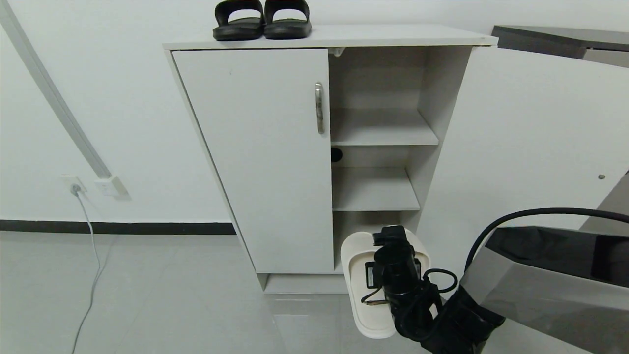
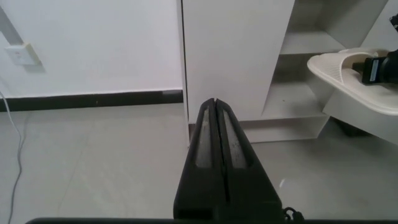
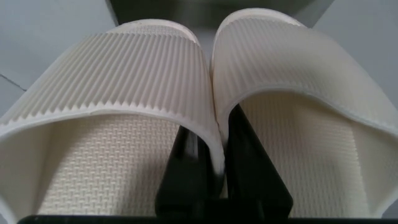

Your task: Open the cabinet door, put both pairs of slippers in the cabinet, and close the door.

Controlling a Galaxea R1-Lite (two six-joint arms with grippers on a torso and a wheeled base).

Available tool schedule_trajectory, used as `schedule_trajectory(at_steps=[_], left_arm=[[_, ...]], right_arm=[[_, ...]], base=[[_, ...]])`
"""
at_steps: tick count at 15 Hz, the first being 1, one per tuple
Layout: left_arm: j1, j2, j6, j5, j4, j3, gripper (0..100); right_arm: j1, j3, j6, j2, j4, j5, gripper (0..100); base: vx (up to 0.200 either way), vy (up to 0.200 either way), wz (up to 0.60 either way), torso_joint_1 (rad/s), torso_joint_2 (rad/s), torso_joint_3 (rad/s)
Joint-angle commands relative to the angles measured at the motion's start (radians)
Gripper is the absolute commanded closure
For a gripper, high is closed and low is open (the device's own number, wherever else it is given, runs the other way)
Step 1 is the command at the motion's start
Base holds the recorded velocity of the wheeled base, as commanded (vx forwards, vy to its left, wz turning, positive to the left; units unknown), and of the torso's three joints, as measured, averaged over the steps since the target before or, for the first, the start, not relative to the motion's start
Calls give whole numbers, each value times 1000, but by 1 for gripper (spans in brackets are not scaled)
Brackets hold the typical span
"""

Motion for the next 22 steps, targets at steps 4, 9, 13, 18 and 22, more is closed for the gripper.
schedule_trajectory(at_steps=[4,9,13,18,22], left_arm=[[0,0,2,0,0,0,100],[0,0,2,0,0,0,100],[0,0,0,0,0,0,100],[0,0,0,1,0,0,100],[0,0,0,1,0,0,100]], right_arm=[[-5,-15,0,31,-18,-1,100],[-40,4,-247,123,-485,-10,100],[-45,-6,-279,140,-528,-14,100],[-42,-27,-279,143,-522,-14,100],[-54,-113,-275,151,-441,-12,100]], base=[[0,0,0,1,4,-197],[0,0,0,3,2,-79],[0,0,0,0,0,0],[0,-120,0,-1,1,0],[0,0,0,0,0,0]])
